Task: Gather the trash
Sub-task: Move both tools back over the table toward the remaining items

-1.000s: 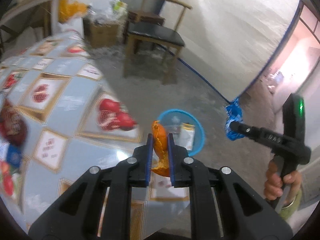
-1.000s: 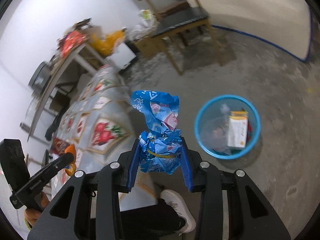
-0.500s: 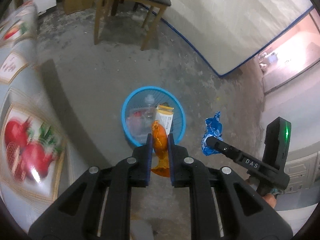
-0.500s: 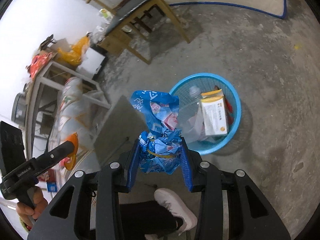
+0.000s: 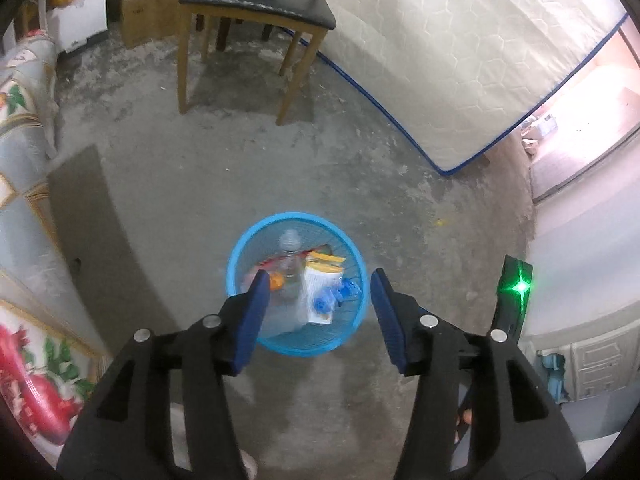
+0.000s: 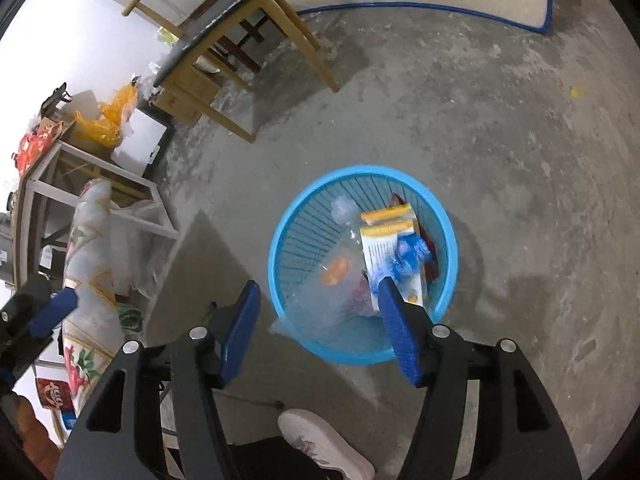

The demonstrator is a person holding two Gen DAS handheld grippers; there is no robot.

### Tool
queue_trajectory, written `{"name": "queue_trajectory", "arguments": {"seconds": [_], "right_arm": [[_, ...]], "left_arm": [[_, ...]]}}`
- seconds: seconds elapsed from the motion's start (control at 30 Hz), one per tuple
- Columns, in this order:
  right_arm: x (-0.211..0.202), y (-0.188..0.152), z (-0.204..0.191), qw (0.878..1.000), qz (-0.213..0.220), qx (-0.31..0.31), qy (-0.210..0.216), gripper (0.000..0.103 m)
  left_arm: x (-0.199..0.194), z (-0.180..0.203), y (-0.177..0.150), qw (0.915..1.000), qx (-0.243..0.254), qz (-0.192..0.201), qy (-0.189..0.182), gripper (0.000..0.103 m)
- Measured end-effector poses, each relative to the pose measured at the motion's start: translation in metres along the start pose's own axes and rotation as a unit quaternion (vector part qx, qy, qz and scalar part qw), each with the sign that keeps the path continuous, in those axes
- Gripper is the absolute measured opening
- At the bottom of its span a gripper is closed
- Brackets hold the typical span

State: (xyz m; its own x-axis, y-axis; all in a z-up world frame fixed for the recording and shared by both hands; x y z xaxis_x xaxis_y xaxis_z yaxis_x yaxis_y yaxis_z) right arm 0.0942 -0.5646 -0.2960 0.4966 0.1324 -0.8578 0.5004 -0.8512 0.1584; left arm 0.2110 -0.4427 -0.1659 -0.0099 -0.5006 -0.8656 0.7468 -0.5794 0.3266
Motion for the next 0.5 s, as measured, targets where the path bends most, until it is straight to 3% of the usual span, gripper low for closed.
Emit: {"name": "queue_trajectory", "arguments": {"seconds": [0.27, 0.5], "right_arm": [[-0.033, -0.026, 0.000, 1.000, 0.014, -0.013, -0.003, 0.061], [-0.079, -0.039, -0.040, 0.997, 0.041, -0.063, 0.016, 0.066]], "left_arm": [[-0.072, -0.009, -0.020, 0.9985, 0.009, 0.054, 0.004, 0.057], [-0.157, -0.044, -0.064, 0.9917, -0.006, 0.127, 0.021, 0.068]]}}
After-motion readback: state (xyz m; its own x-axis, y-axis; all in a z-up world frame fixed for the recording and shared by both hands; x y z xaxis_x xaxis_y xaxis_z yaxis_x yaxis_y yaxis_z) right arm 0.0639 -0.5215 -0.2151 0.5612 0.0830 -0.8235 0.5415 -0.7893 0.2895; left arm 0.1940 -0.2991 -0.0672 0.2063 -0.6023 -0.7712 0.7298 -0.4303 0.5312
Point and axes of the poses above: each gripper's, at about its wrist camera, not at the fingertips, and x roughly the way its jaws point, z to its right, y to its top, the point moved 10 cm from there along x, roughly the way its jaws point, and after that the axes turned 6 degrees about -z, right-handed, at the moved point
